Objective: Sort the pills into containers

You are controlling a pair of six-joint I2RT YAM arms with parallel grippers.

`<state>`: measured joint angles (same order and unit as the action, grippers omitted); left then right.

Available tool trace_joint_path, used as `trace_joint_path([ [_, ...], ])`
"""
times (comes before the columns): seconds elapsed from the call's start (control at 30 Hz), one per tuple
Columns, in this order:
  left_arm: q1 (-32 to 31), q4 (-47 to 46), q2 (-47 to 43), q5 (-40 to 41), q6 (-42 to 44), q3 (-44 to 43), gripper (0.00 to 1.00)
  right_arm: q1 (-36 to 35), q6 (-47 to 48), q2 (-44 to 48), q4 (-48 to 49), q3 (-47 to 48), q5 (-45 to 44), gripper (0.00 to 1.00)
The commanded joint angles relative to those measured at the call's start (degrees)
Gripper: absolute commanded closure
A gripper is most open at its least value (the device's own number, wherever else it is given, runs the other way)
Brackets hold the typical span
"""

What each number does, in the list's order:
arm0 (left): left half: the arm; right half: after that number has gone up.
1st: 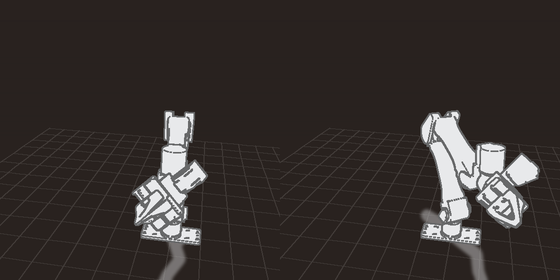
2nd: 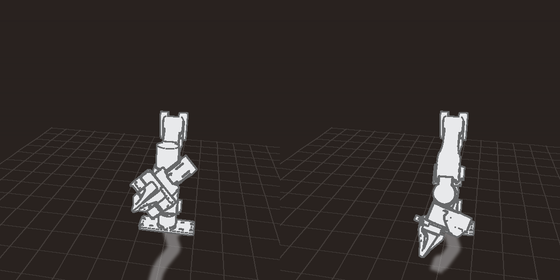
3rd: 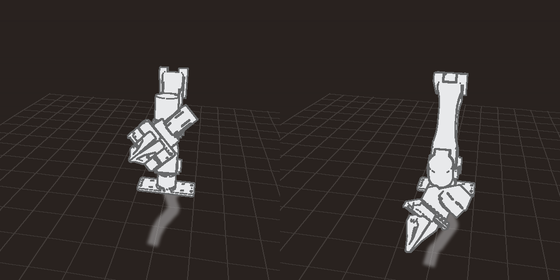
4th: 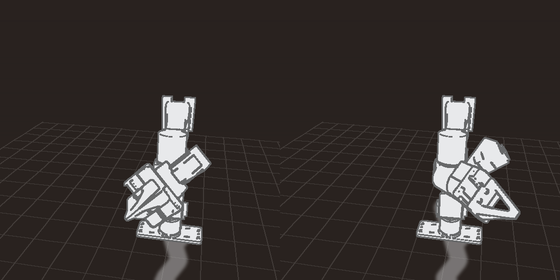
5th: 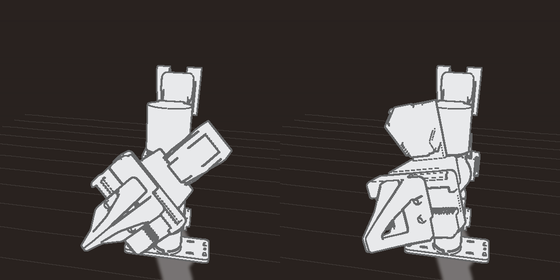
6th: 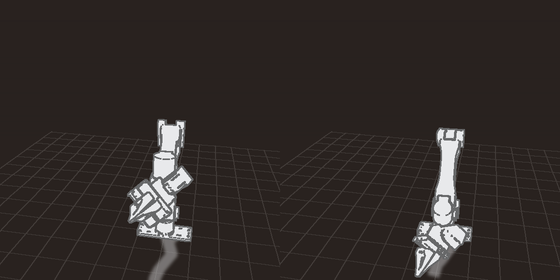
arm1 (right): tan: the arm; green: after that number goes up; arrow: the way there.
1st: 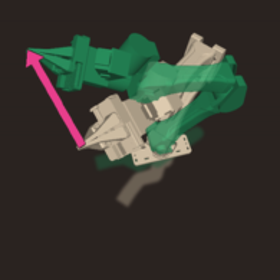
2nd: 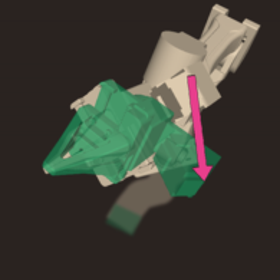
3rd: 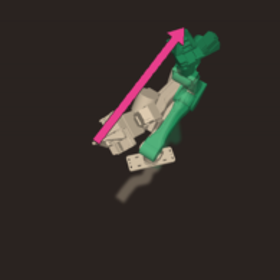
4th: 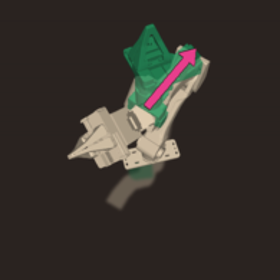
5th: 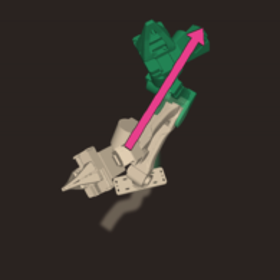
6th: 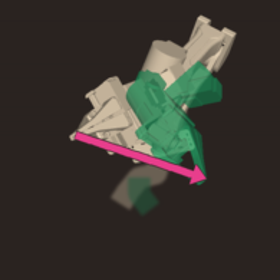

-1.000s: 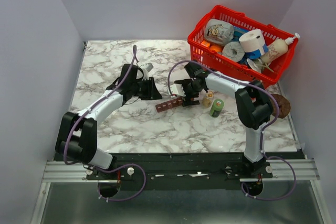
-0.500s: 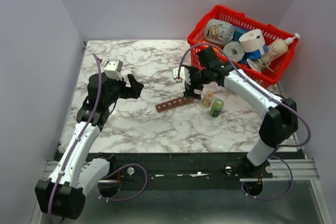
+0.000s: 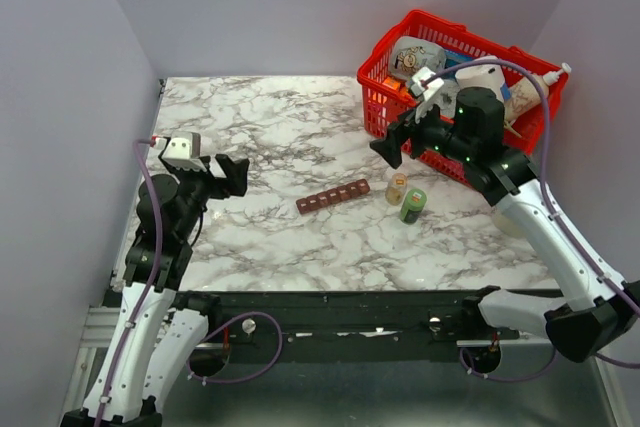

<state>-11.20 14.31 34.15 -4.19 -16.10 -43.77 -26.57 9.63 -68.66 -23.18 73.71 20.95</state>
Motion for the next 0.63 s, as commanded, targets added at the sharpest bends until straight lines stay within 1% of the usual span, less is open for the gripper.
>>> trace_joint_path([
  [0.0,0.3,2.8,-0.8,2.3,-0.2,-1.1,0.01,-0.2,-11.7,2.1,6.4,-1.1,-8.0,0.0],
  [0.13,0.4,4.5,-1.4,1.5,-0.1,-1.9,0.01,-0.2,-10.2,4.6,6.0,-1.6,-9.3,0.0],
  [0.17,0.3,5.0,-1.5,1.8,0.1,-2.0,0.01,-0.2,-8.6,5.1,5.9,-1.4,-10.4,0.0],
  [0.27,0.4,5.5,-2.4,2.3,0.3,-2.1,0.01,-0.2,-8.0,6.2,5.2,-0.9,-11.3,0.0],
  [0.6,0.4,7.1,-2.8,2.0,1.1,-3.5,0.01,1.1,-7.3,7.4,4.4,-0.7,-7.2,0.0],
])
